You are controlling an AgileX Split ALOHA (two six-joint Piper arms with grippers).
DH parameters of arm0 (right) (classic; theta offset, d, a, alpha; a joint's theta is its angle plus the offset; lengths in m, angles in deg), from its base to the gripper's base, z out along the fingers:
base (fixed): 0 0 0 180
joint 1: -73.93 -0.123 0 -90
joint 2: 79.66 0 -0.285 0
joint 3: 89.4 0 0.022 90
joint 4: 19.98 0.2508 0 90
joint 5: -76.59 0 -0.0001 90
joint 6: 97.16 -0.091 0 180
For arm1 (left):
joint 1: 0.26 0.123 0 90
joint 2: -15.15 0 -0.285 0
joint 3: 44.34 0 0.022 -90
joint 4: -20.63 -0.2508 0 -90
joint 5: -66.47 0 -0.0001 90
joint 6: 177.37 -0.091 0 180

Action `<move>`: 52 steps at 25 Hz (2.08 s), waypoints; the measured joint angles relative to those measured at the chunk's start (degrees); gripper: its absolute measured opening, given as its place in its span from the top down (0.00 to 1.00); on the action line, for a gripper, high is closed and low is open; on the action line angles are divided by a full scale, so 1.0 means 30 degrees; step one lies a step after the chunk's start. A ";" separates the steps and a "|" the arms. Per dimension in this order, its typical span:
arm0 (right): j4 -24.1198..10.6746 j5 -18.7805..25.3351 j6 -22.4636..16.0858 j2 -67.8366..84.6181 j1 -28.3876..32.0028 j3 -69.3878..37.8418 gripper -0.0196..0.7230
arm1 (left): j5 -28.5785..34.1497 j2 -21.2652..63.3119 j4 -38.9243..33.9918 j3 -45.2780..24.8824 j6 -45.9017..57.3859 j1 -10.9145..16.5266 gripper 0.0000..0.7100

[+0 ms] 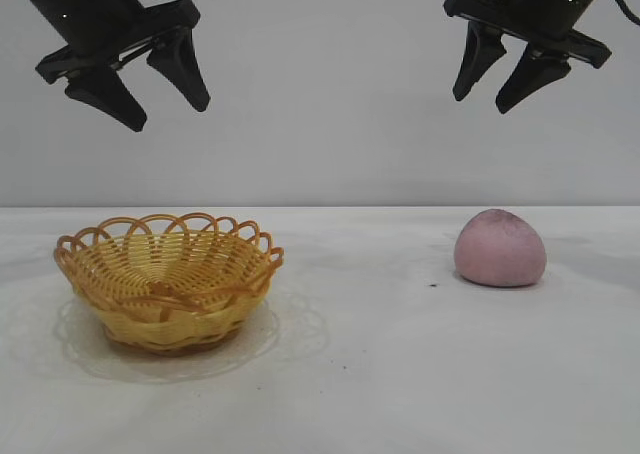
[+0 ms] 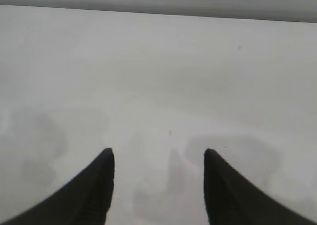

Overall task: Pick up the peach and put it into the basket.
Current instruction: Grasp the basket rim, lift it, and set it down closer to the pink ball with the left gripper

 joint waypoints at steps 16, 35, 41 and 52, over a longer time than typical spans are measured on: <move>0.0000 0.0000 0.0033 0.0000 0.0000 0.0000 0.52 | 0.1467 -0.0028 -0.1415 0.0456 0.0000 0.0000 0.29; 0.0000 0.0315 0.0193 -0.0113 0.0000 0.0000 0.52 | 1.5423 -0.0071 -1.1039 0.7850 -0.0071 -0.0466 0.29; 0.0000 0.0711 0.0193 -0.0321 0.0000 0.0000 0.52 | 1.5423 -0.1203 -1.2616 0.7885 -0.0034 -0.2583 0.29; 0.0000 0.0711 0.0507 -0.0321 0.0000 0.0000 0.52 | 1.5385 -0.2148 -1.3151 0.6526 0.0278 -0.3053 0.44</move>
